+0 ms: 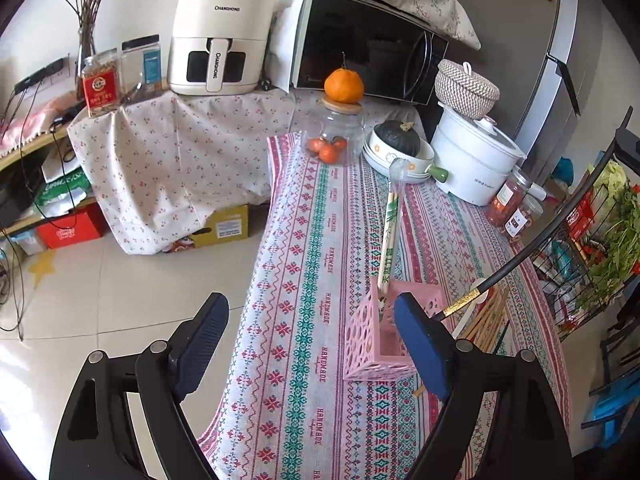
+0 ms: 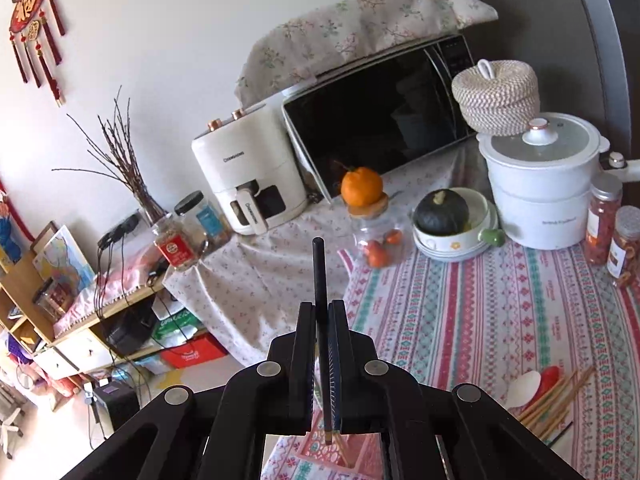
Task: Organize utensils
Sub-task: 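Lower both chopsticks into the pink basket and open both grippers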
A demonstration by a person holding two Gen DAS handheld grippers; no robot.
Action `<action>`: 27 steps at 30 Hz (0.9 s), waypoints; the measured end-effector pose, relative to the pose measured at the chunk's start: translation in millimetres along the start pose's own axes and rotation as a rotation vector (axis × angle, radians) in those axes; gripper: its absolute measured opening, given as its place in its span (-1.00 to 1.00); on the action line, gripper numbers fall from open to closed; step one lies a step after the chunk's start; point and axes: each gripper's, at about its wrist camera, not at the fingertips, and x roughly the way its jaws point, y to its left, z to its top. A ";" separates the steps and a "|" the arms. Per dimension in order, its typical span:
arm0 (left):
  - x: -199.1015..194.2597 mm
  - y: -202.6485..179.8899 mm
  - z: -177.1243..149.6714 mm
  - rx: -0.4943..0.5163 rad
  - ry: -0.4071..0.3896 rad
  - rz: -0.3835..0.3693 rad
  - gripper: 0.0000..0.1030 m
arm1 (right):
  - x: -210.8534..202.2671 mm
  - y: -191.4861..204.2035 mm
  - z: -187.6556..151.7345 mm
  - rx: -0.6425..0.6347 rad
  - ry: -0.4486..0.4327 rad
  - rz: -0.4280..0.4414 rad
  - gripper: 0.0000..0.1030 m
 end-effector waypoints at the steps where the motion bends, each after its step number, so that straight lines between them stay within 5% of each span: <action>1: 0.4 2.2 0.2 -0.001 0.007 0.002 0.69 | 8.1 1.5 -2.9 -0.008 0.017 -0.015 -0.91; 10: 2.3 3.1 -3.4 0.011 0.060 -0.033 0.69 | 71.8 -0.7 -33.7 -0.019 0.183 -0.092 -0.91; 19: 3.9 -3.3 -5.4 0.028 0.077 -0.056 0.69 | 87.3 -3.5 -37.6 -0.003 0.218 -0.105 -0.86; 23: 5.6 -7.6 -6.4 0.035 0.087 -0.068 0.69 | 83.1 -10.5 -32.1 0.036 0.200 -0.088 -0.69; 27: 6.9 -15.0 -7.8 0.045 0.104 -0.095 0.69 | 68.5 -17.1 -28.2 0.049 0.170 -0.071 -0.06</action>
